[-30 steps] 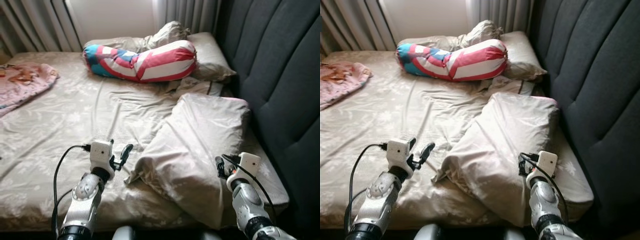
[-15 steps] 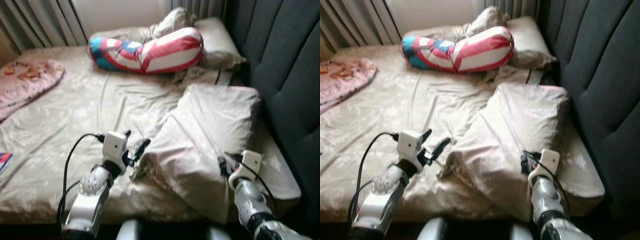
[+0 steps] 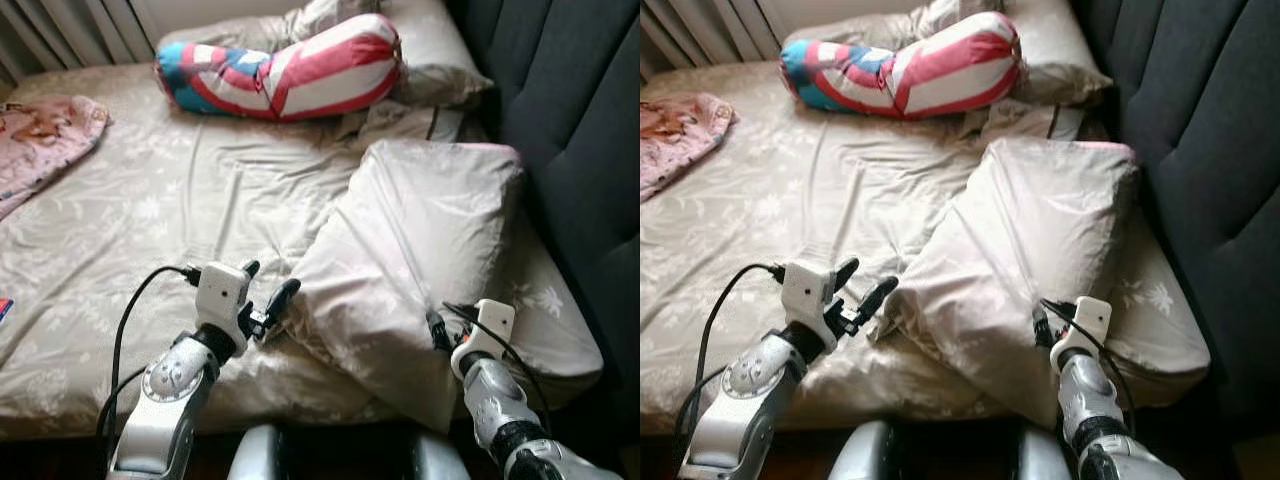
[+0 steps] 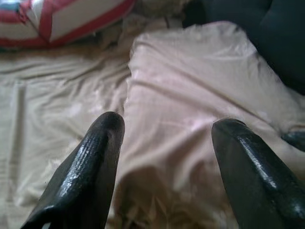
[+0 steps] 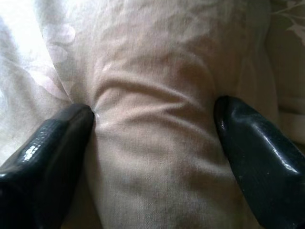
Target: Clean up the room
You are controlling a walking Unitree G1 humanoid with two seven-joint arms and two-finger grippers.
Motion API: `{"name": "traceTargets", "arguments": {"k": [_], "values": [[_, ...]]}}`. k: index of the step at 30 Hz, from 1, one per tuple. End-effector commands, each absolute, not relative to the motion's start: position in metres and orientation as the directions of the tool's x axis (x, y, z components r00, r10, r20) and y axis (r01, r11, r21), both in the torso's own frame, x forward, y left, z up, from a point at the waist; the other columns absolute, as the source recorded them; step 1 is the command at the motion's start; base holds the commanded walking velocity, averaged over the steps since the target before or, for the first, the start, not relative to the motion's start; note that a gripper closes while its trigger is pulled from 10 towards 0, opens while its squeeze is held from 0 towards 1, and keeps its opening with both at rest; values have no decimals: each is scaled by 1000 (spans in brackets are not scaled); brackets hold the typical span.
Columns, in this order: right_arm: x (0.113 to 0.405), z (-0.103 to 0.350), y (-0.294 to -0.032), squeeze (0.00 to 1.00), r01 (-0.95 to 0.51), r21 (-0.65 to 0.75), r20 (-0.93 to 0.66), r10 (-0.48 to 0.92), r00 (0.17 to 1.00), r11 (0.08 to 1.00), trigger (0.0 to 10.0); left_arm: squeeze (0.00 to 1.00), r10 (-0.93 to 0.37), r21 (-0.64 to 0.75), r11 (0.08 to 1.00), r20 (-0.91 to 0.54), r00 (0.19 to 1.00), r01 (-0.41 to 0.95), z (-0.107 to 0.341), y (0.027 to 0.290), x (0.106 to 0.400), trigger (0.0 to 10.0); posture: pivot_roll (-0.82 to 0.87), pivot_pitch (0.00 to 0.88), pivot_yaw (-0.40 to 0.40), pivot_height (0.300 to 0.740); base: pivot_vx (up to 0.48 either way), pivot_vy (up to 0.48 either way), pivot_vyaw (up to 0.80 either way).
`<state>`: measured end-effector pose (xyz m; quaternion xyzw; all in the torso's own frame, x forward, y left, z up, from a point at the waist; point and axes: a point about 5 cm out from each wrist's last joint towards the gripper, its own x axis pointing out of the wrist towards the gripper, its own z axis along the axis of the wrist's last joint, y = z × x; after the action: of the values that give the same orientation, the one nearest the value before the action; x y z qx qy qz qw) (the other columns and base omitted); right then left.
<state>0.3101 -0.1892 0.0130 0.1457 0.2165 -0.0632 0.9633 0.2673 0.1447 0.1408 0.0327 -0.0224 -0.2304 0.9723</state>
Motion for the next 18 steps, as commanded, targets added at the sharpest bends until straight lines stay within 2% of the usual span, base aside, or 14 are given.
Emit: {"name": "traceTargets", "arguments": {"k": [1, 4, 8, 11, 12, 13, 18], "values": [[290, -12, -175, 0, 187, 247, -561, -17, 828, 951, 10000, 0, -457, 87, 887, 21, 889, 454, 145, 144, 262, 10000, 127, 235, 97, 630, 0, 0, 0], [288, -15, -171, 0, 189, 266, -575, -2, 818, 945, 10000, 0, -466, 98, 881, 21, 884, 462, 149, 143, 260, 10000, 144, 244, 99, 630, 0, 0, 0], [285, -19, -158, 0, 148, 343, -577, 84, 812, 928, 10000, 0, -468, 105, 880, 21, 883, 464, 159, 142, 254, 10000, 161, 254, 102, 630, 0, 0, 0], [282, -21, -155, 0, 137, 341, -583, 95, 807, 930, 10000, 0, -467, 103, 881, 25, 884, 462, 162, 141, 253, 10000, 162, 265, 103, 630, 0, 0, 0], [281, -22, -155, 0, 139, 338, -588, 93, 804, 931, 9608, 0, -467, 103, 880, 24, 884, 463, 163, 141, 252, 10000, 165, 268, 104, 630, 0, 0, 0], [279, -24, -153, 0, 138, 338, -592, 96, 800, 931, 0, 0, -471, 102, 878, 24, 882, 467, 165, 139, 251, 10000, 168, 272, 106, 630, 0, 0, 0], [277, -26, -150, 0, 131, 334, -600, 104, 794, 933, 0, 0, -473, 103, 878, 20, 881, 468, 168, 139, 249, 10000, 172, 275, 108, 630, 0, 0, 0]]}}
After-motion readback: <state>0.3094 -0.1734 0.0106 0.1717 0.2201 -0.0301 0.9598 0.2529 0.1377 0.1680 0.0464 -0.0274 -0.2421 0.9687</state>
